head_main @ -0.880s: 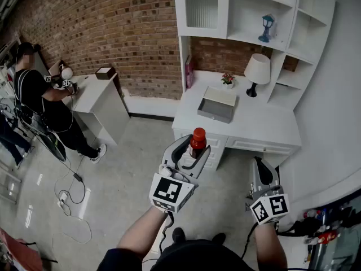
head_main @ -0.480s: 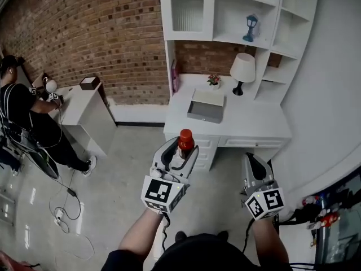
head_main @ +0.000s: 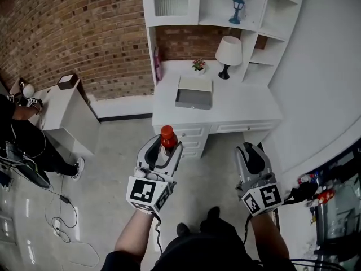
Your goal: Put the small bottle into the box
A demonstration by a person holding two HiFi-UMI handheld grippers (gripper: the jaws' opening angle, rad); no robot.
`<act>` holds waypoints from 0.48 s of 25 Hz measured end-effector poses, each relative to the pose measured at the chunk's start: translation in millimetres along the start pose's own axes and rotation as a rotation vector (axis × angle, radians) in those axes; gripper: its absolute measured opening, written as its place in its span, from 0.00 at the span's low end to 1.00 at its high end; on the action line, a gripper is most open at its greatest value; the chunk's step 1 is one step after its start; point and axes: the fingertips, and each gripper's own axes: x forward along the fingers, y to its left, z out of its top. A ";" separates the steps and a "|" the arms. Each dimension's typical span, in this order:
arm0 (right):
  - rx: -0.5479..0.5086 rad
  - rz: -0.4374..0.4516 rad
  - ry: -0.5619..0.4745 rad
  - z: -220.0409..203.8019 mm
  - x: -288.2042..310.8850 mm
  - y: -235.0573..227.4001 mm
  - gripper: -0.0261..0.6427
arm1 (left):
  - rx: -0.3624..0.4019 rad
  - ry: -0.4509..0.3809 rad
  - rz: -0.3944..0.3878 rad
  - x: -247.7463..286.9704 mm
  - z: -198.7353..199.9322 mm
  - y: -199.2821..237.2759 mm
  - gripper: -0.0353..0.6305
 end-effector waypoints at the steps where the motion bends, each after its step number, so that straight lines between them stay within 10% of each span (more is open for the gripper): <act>1: 0.002 -0.001 0.006 -1.0 3.9 0.1 0.19 | -0.013 0.001 -0.001 3.1 -2.1 3.7 0.38; 12: 0.070 0.054 0.009 -32.5 93.9 -27.9 0.18 | -0.024 0.062 0.075 49.8 -29.9 61.7 0.38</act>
